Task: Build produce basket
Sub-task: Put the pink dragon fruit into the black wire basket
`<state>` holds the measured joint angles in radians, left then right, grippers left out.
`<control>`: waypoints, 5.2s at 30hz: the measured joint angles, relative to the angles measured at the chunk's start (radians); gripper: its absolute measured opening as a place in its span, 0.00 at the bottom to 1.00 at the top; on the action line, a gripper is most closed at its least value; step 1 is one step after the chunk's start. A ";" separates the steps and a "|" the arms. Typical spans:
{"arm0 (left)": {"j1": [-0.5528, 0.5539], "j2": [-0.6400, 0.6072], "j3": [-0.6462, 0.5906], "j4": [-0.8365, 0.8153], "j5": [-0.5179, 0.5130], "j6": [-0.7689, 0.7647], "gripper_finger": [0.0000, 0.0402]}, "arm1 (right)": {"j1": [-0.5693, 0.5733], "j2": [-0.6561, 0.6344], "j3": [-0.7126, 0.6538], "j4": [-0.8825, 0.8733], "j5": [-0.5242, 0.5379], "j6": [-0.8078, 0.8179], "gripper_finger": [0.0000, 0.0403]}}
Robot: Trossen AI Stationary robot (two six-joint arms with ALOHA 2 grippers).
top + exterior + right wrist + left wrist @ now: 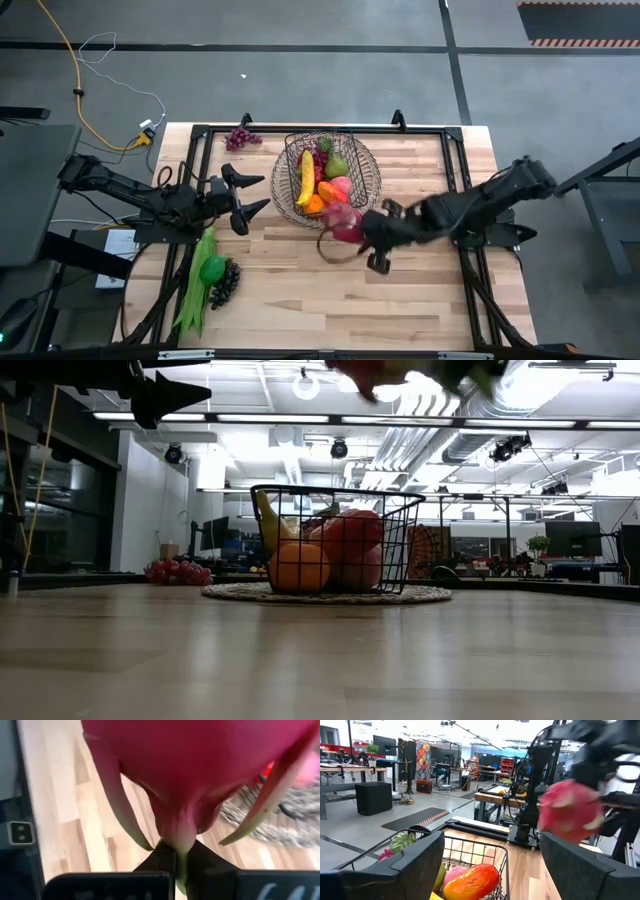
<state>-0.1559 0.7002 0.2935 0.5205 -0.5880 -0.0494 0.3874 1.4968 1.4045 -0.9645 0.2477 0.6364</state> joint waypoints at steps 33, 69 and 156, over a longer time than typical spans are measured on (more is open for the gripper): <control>-0.043 0.000 0.000 0.135 0.049 0.157 0.78 | -0.475 -0.356 -0.863 1.436 -0.205 -0.591 0.00; -0.043 0.000 0.000 0.127 0.046 0.155 0.78 | -0.153 -0.355 -0.863 1.278 0.041 -1.472 0.00; -0.040 0.000 0.000 0.082 0.000 0.132 0.78 | -0.669 0.070 -0.278 0.584 -0.190 0.019 0.28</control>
<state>-0.1959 0.7006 0.2935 0.6025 -0.5880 0.0826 -0.2813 1.5665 1.1267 -0.3806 0.0582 0.6558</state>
